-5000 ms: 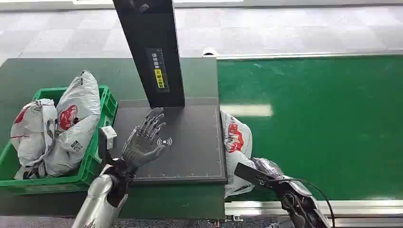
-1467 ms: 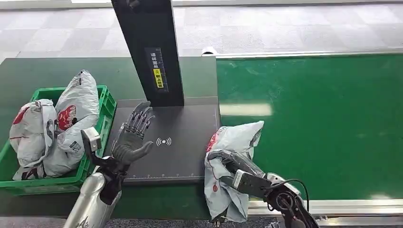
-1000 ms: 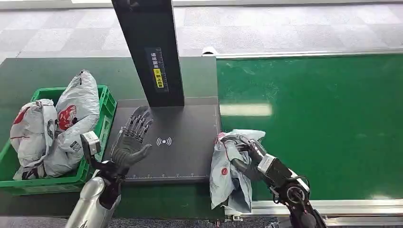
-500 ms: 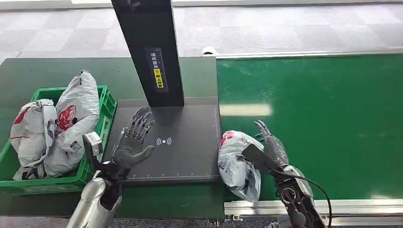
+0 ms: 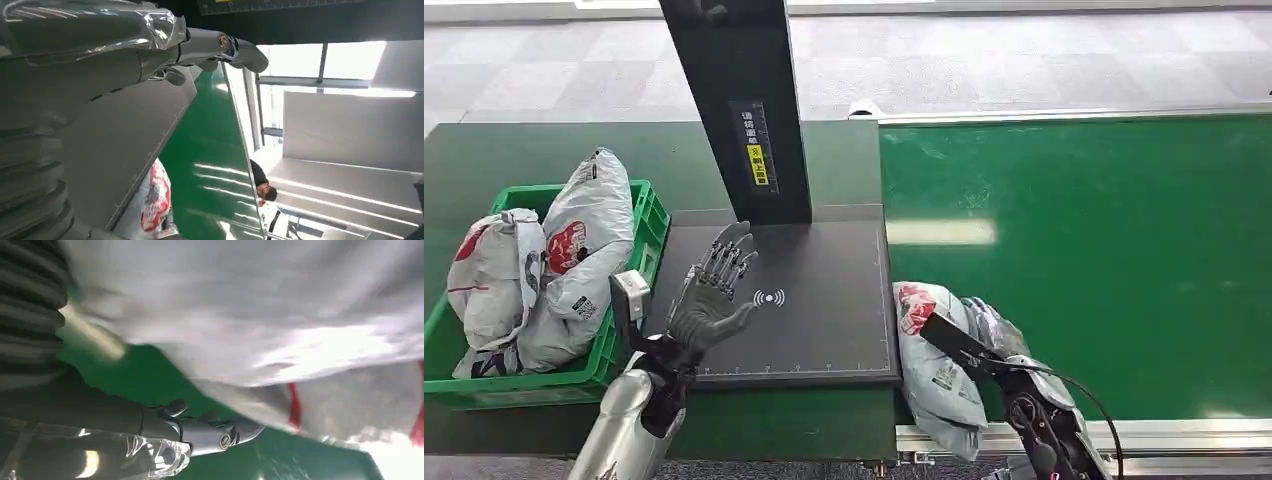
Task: Moved the parcel from conveyor to table for the left to box.
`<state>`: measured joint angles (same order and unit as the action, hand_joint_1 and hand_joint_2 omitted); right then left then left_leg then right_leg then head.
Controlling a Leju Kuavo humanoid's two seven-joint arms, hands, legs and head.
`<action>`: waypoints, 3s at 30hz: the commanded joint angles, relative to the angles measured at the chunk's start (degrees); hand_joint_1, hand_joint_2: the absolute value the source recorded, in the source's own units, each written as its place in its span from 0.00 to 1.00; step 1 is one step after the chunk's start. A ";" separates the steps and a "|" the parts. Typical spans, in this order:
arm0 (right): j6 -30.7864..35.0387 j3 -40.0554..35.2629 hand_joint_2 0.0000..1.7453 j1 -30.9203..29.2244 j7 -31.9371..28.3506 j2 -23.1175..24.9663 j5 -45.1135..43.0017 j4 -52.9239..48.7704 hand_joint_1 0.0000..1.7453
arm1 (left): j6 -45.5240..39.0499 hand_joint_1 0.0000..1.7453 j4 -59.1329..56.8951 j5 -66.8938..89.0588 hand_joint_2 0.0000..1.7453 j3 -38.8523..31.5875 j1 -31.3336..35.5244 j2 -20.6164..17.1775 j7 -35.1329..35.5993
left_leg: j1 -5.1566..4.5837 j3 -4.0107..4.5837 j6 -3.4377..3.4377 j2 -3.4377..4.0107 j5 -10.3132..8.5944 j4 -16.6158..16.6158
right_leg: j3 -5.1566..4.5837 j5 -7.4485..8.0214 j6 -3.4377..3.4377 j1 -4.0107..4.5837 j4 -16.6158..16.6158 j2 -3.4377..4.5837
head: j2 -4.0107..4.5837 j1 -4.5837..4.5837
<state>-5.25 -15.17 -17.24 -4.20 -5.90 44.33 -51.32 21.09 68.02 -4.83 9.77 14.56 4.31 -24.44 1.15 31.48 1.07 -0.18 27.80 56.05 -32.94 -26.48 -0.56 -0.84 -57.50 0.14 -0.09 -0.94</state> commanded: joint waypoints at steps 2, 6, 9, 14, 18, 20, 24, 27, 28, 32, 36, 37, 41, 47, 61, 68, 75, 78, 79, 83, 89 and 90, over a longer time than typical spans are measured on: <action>-12.02 -6.66 1.00 -1.61 -8.80 -2.41 -2.89 11.70 0.00 | -0.04 0.00 -4.32 -0.26 1.00 0.49 2.95 0.40 1.05 | -0.02 -0.07 -0.10 -0.07 -0.05 -0.08 | 0.12 0.03 0.04 0.01 0.10 -0.10 | 0.00 0.00; -16.89 -8.86 1.00 -1.68 -13.67 -3.17 -5.82 11.16 0.00 | -0.06 0.00 -4.25 -0.58 1.00 0.77 2.89 0.31 0.72 | 0.02 -0.20 -0.07 0.12 -0.02 -0.07 | 0.17 0.02 0.05 0.04 0.10 0.06 | 0.00 0.02; -18.48 -9.72 1.00 -1.81 -15.66 -3.82 -7.69 9.83 0.00 | -0.17 0.00 -3.56 -0.89 1.00 0.77 2.81 0.00 0.76 | 0.02 -0.33 -0.05 0.33 -0.01 -0.11 | 0.22 0.05 0.08 0.05 0.13 0.28 | 0.00 0.00; -19.74 -10.71 1.00 -1.53 -18.14 -4.05 -10.24 8.12 0.00 | -0.33 0.00 -2.96 -1.33 1.00 0.84 2.62 -0.23 1.00 | 0.08 -0.43 0.00 0.48 0.06 -0.06 | 0.24 0.03 0.09 0.11 0.07 0.49 | 0.00 0.02; -20.22 -10.66 1.00 -1.78 -20.68 -3.75 -13.17 6.13 1.00 | -0.86 0.00 -1.20 -1.52 1.00 0.53 1.46 -0.43 1.05 | 0.09 -0.39 -0.05 0.43 0.02 -0.12 | 0.22 0.05 0.11 0.12 0.12 0.42 | 0.00 0.02; -20.65 -10.55 1.00 -1.85 -21.27 -3.70 -14.25 5.30 1.00 | -0.91 0.00 -0.85 -1.60 1.00 0.42 0.99 -0.63 1.10 | 0.09 -0.40 -0.04 0.51 0.05 -0.10 | 0.20 0.05 0.10 0.12 0.10 0.51 | 0.00 0.02; -20.31 -10.38 1.00 -1.71 -21.69 -3.81 -14.66 4.39 1.00 | -0.83 0.00 -0.84 -1.69 1.00 0.39 0.86 -0.69 1.04 | 0.10 -0.40 -0.03 0.58 0.06 -0.12 | 0.17 0.05 0.12 0.12 0.09 0.58 | 0.00 0.02; -18.80 -9.02 1.00 -2.25 -24.10 -3.11 -16.65 3.19 1.00 | -0.80 0.00 -0.36 -1.94 1.00 0.07 0.15 -0.92 0.67 | 0.11 -0.41 0.00 0.65 0.08 -0.09 | 0.14 0.05 0.11 0.13 0.05 0.68 | 0.00 0.00; -18.28 -8.16 1.00 -2.41 -25.52 -2.69 -17.78 2.60 1.00 | -0.77 0.00 -0.21 -1.97 1.00 -0.07 -0.09 -0.95 0.52 | 0.10 -0.39 -0.02 0.67 0.06 -0.13 | 0.11 0.07 0.13 0.12 0.06 0.68 | 0.00 0.02; -15.82 -4.72 1.00 -2.79 -28.73 -1.17 -21.00 -0.54 1.00 | -0.73 0.00 0.43 -1.90 1.00 -0.67 -1.01 -1.10 -0.31 | 0.11 -0.34 -0.01 0.92 0.08 -0.12 | -0.02 0.11 0.16 0.13 -0.01 0.91 | 0.00 0.02; -13.67 -1.60 1.00 -2.11 -30.21 -0.26 -23.54 -3.09 1.00 | -0.80 0.00 0.79 -1.84 1.00 -1.02 -1.35 -1.04 -0.67 | 0.12 -0.24 -0.01 1.05 0.10 -0.13 | -0.14 0.11 0.21 0.14 -0.07 1.02 | 0.00 0.00; -11.42 0.60 1.00 -1.43 -31.02 0.24 -24.75 -5.00 1.00 | -0.95 0.00 1.15 -1.79 1.00 -1.39 -1.67 -0.94 -0.97 | 0.13 -0.21 0.00 1.02 0.09 -0.13 | -0.18 0.12 0.22 0.16 -0.06 0.99 | 0.00 0.02; 3.93 7.31 1.00 0.71 -27.13 1.58 -22.23 -10.98 1.00 | -1.25 0.00 2.62 -1.29 1.00 -2.50 -2.86 -0.62 -1.51 | 0.13 -0.13 -0.01 0.96 0.10 -0.11 | -0.28 0.09 0.21 0.17 -0.12 0.93 | 0.00 -0.02; 14.39 12.97 1.00 4.97 -28.30 2.96 -22.20 -17.99 1.00 | -1.65 0.00 2.33 -0.79 1.00 -2.40 -1.78 -0.01 -1.69 | 0.12 0.02 -0.05 0.34 0.04 -0.06 | -0.20 0.05 0.13 0.16 -0.08 0.38 | 0.00 0.02; 26.26 9.74 1.00 7.43 -35.80 5.16 -20.87 -25.94 1.00 | -4.94 0.00 3.26 -2.60 1.00 -2.76 1.06 0.71 -4.72 | 0.03 0.11 -0.01 0.36 0.04 -0.03 | -0.29 0.08 0.15 0.05 -0.10 0.41 | 0.00 0.00; 25.78 0.28 1.00 -2.94 -35.80 4.17 -21.64 -15.45 1.00 | -5.32 0.00 1.79 -3.49 1.00 -1.48 3.42 1.29 -5.19 | 0.01 0.12 0.00 0.55 0.03 -0.02 | -0.32 0.12 0.12 0.03 -0.12 0.61 | 0.00 0.00; 20.99 -16.88 1.00 -13.54 -35.80 4.70 -21.64 0.23 1.00 | -2.41 0.00 -4.55 -7.41 1.00 0.47 8.29 1.65 -4.74 | 0.02 -0.03 -0.02 0.59 -0.03 -0.11 | -0.20 0.18 0.17 0.05 -0.04 0.57 | 0.00 0.00; 17.45 -19.65 1.00 -14.79 -35.80 6.57 -29.74 1.92 1.00 | -2.18 0.00 -4.62 -7.83 1.00 1.29 9.09 1.74 -4.91 | 0.04 -0.02 0.02 0.48 -0.04 -0.09 | -0.19 0.13 0.15 0.07 -0.06 0.53 | 0.00 0.02; 12.84 -18.02 1.00 -14.76 -35.80 7.55 -35.31 1.76 1.00 | -2.21 0.00 -4.46 -7.93 1.00 1.60 9.18 1.80 -4.83 | 0.04 -0.02 -0.01 0.50 -0.05 -0.10 | -0.21 0.15 0.17 0.08 -0.06 0.55 | 0.00 0.00; 12.84 -18.02 1.00 -14.76 -35.80 7.55 -35.31 1.76 1.00 | -2.21 0.00 -4.46 -7.93 1.00 1.60 9.18 1.80 -4.83 | 0.02 0.03 0.00 0.34 -0.02 -0.06 | -0.20 0.07 0.13 0.05 -0.11 0.43 | 0.00 0.02; 4.01 -13.95 1.00 -14.71 -35.80 8.75 -42.47 2.67 1.00 | -2.33 0.00 -4.92 -8.25 1.00 2.02 9.41 1.74 -4.74 | 0.01 0.11 -0.03 0.31 -0.06 -0.05 | -0.24 0.10 0.15 0.05 -0.11 0.38 | 0.00 0.02; 0.49 -11.48 1.00 -14.70 -35.80 10.02 -45.49 3.57 1.00 | -2.50 0.00 -5.13 -8.37 1.00 2.12 9.57 1.81 -4.75 | 0.01 0.14 0.01 0.30 -0.05 -0.04 | -0.27 0.09 0.14 0.04 -0.13 0.39 | 0.00 0.00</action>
<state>7.70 -30.80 -28.05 -39.85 1.11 9.27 -54.86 18.71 67.73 -12.63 10.12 21.53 6.67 -29.33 1.19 31.63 1.15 0.09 27.77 56.00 -33.20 -26.41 -0.46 -0.79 -57.60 0.54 -0.09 -0.94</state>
